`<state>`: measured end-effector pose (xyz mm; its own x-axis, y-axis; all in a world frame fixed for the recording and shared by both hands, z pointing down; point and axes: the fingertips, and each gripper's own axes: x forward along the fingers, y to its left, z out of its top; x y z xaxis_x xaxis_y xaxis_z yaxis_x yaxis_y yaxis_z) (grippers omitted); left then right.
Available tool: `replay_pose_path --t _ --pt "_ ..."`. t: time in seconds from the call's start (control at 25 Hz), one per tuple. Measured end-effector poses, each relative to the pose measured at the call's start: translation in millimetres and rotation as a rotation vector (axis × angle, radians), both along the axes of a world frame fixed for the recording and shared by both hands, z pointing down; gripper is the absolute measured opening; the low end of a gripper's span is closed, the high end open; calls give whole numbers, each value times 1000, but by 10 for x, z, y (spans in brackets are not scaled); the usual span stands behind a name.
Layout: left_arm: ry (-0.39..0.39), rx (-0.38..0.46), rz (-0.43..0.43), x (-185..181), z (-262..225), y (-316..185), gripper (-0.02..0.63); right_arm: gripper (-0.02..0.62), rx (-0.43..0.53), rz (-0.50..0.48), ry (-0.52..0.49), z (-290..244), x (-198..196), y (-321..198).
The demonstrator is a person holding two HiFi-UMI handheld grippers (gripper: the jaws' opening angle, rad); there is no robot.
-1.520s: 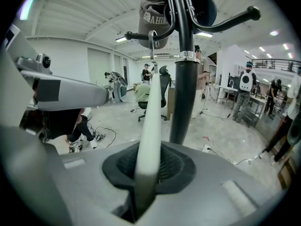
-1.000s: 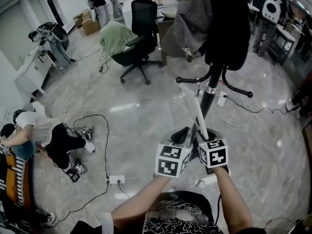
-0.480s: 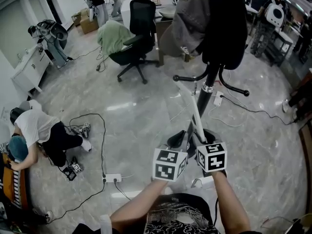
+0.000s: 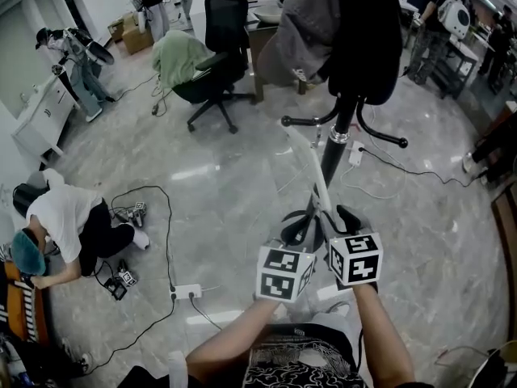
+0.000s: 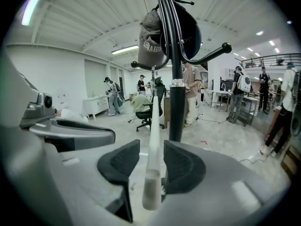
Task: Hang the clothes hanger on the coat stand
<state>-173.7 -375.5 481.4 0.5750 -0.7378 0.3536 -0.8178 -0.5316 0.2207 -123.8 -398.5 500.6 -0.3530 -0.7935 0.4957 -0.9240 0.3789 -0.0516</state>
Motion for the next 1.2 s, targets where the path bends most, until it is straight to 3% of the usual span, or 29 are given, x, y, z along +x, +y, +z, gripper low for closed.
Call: replay_pose_path --t 0.32,1.2 --pt "9 35 -9 27 -144 54 8 132 79 0 -13 -296 -6 162" --pt "-18 111 -118 508 -647 482 6 17 173 -173 -78 -902 397 728"
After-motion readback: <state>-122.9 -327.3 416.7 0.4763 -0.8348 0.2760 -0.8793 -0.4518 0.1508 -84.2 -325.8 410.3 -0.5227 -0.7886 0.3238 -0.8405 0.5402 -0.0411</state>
